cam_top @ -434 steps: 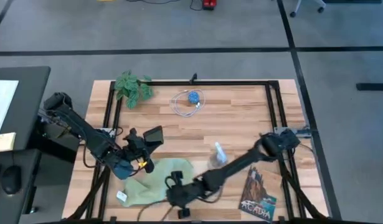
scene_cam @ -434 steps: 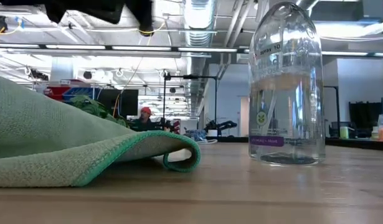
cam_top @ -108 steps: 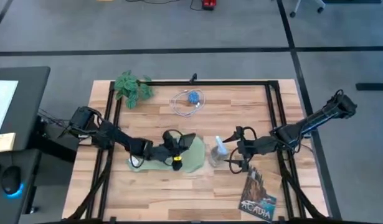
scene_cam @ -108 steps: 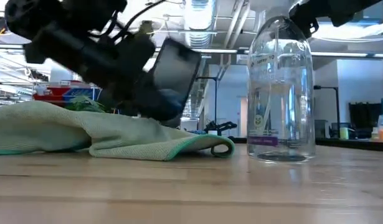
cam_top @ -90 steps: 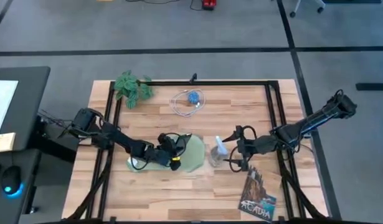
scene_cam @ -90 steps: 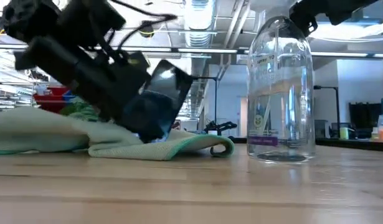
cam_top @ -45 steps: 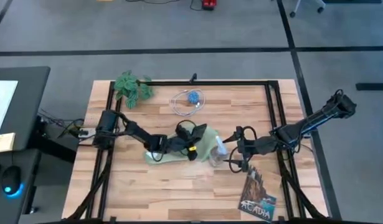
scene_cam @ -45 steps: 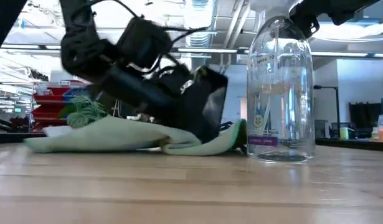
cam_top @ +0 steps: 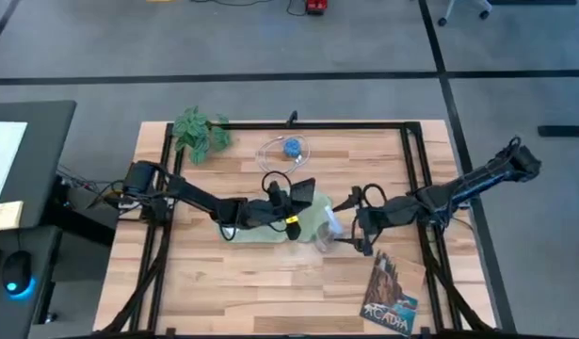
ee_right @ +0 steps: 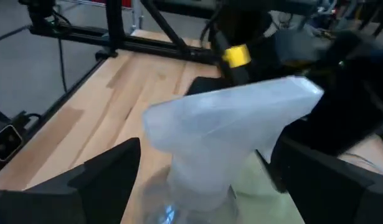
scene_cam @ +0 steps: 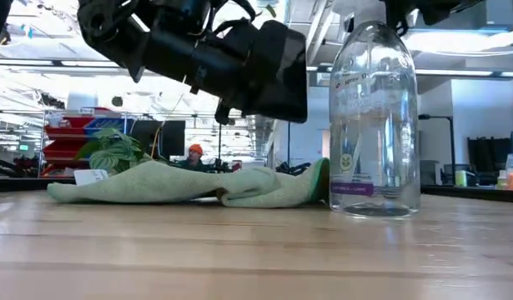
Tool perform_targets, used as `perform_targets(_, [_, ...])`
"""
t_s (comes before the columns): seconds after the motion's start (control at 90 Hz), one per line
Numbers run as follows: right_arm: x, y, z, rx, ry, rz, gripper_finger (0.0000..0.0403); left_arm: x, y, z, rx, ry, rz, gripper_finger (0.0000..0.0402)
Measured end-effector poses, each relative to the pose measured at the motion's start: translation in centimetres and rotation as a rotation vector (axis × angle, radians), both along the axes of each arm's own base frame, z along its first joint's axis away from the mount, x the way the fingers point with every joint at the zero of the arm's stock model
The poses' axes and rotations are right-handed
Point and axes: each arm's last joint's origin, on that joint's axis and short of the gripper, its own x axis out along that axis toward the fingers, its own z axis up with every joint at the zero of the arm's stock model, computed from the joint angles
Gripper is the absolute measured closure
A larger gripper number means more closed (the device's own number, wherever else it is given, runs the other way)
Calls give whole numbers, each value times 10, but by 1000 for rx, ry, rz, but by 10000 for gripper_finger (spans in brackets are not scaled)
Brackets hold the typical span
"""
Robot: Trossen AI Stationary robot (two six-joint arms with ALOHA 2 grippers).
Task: Apply microfiber cloth
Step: Spray the phone using the spray bottle
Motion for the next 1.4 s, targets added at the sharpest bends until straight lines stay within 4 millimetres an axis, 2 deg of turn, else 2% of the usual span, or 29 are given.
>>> perform_targets(0.156, [11,2,-10,-3,15,15,51,1,0,2,-4,-25,-1,397])
perform_targets(0.4, [17,3,-11,-12,-16,30,51,0,-2,-1,-1,9,-7,393])
perform_targets(0.511, [12,1,-8,-12,-7,24,51,-1,-6,-2,1,23,-19,392])
perform_targets(0.667, [1,-1,-5,92,49,-26,51,-2,-10,-4,8,40,-33,391])
perform_targets(0.878, [-3,19,-10,167,82,5,70,-2,-10,-5,12,59,-33,390])
perform_targets(1.067, [-4,34,-9,154,15,-123,85,-3,-10,-6,13,65,-33,389])
perform_targets(1.289, [13,50,-9,126,6,-178,87,-3,-10,-8,17,88,-32,389])
perform_targets(1.4, [23,57,-13,92,30,-203,103,-3,-10,-8,17,92,-32,389])
